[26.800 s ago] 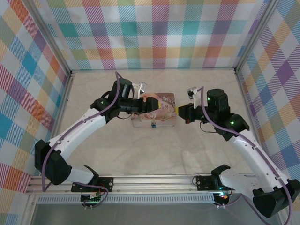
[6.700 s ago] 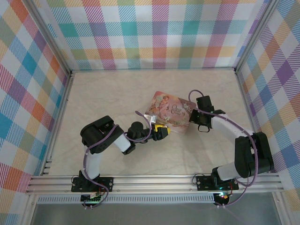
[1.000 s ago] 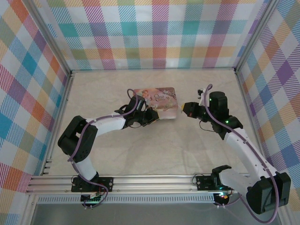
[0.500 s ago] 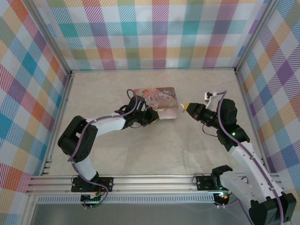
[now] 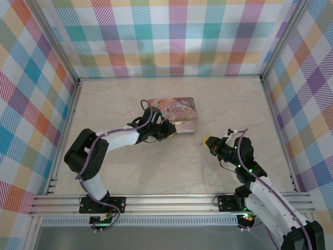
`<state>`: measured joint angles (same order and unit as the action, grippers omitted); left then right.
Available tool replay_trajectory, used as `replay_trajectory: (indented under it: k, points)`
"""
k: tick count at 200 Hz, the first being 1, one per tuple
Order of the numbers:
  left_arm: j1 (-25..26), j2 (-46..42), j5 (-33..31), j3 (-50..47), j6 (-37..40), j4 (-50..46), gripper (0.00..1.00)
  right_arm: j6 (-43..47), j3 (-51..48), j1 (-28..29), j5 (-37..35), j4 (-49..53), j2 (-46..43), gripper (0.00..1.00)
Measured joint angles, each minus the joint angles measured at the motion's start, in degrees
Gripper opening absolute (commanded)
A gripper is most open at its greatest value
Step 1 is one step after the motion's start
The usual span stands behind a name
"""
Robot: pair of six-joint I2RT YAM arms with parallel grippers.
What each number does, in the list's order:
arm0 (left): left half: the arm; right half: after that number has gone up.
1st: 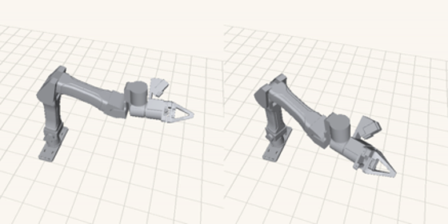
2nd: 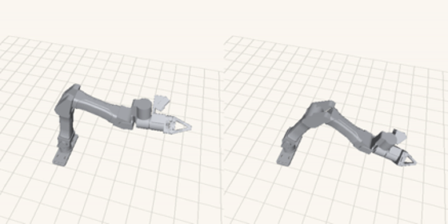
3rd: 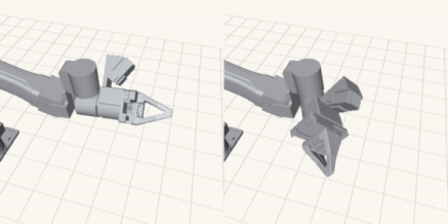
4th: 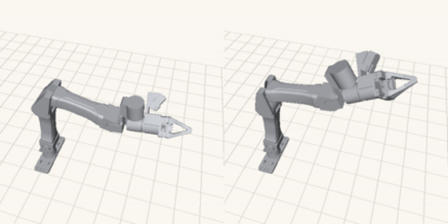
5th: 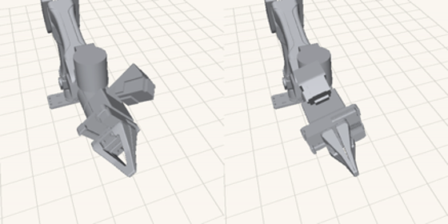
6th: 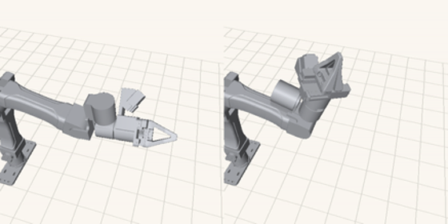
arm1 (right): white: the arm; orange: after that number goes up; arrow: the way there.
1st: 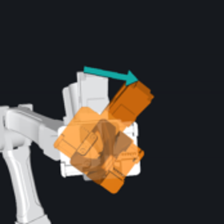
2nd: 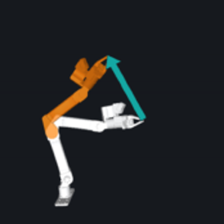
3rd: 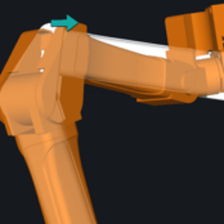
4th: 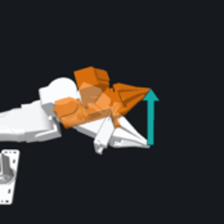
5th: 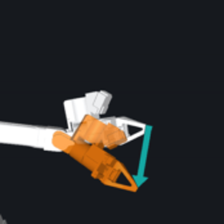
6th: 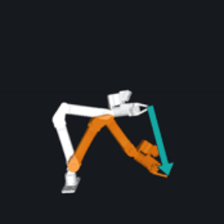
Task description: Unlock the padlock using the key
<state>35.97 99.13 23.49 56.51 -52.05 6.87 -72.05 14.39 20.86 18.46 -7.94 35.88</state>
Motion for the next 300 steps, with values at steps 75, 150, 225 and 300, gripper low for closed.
replay_trajectory:
  k: [75,150,225,300]
  points:
    - [0.0,0.0,0.0,-0.1,-1.1,2.1,0.08,3.4,7.8,0.5,-2.0,2.4,5.5,0.00]
    - [0.1,0.0,-0.2,-1.2,-1.6,4.0,0.08,3.5,9.0,-2.5,-0.2,-5.3,14.5,0.00]
    - [0.2,0.0,-0.4,-1.2,-2.9,6.2,0.08,-2.4,-1.4,-0.9,-0.7,-24.2,24.4,0.00]
    - [0.2,0.0,-0.4,-1.2,-4.1,7.2,0.08,-7.3,-3.2,5.8,-4.1,-43.3,38.8,0.00]
